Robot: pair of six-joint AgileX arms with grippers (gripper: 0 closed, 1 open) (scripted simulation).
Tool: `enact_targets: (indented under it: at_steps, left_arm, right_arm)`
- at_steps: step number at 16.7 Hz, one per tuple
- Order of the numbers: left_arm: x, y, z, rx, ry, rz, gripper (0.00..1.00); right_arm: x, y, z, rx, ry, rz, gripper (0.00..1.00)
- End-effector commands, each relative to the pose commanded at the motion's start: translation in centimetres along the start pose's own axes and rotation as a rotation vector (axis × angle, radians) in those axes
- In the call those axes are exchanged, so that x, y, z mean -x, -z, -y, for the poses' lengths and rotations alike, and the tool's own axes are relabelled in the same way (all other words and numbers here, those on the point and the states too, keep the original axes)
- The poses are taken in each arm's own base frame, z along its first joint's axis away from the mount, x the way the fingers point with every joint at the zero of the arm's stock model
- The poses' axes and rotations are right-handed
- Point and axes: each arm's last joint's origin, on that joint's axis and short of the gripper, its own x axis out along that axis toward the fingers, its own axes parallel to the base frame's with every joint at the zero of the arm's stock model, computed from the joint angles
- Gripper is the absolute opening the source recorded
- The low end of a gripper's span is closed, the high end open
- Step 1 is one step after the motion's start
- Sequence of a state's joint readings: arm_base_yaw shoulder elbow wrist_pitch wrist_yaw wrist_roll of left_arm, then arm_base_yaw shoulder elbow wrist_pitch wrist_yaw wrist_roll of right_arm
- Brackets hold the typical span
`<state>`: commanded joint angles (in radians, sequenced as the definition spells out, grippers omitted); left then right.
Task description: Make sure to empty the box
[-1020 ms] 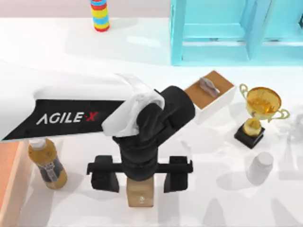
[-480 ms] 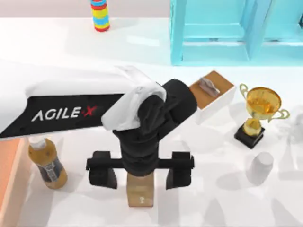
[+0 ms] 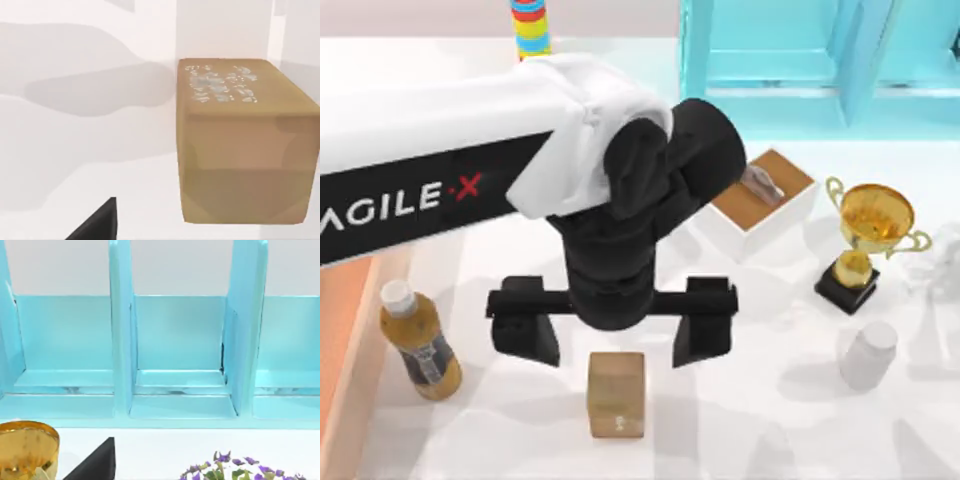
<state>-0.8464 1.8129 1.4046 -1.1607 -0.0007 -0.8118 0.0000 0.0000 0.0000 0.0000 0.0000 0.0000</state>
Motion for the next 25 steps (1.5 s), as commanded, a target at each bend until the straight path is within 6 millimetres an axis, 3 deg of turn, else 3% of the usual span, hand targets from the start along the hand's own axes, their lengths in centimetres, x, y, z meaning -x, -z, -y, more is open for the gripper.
enact_targets:
  at_steps: [6,10,13,17,21,23,25]
  left_arm:
    - [0.1,-0.5,-0.2,0.002,-0.002,-0.001,1.0]
    - [0.9,-4.4,-3.2,0.001,0.002,0.007,1.0]
    - [1.5,-8.7,-8.5,-0.004,-0.002,0.0,1.0]
    - [2.0,-12.8,-19.4,-0.008,-0.005,-0.038,1.0]
    - [3.0,-13.2,-29.5,-0.008,0.002,-0.037,1.0]
    - [3.8,-12.7,-32.5,-0.007,-0.001,-0.017,1.0]
    - [4.3,-12.4,-33.9,-0.007,-0.006,-0.001,1.0]
  right_arm:
    - [0.0,0.0,0.0,0.0,0.0,0.0,1.0]
    - [0.0,0.0,0.0,0.0,0.0,0.0,1.0]
    - [0.0,0.0,0.0,0.0,0.0,0.0,1.0]
    - [0.0,0.0,0.0,0.0,0.0,0.0,1.0]
    - [0.0,0.0,0.0,0.0,0.0,0.0,1.0]
    - [0.0,0.0,0.0,0.0,0.0,0.0,1.0]
    - [0.0,0.0,0.0,0.0,0.0,0.0,1.0]
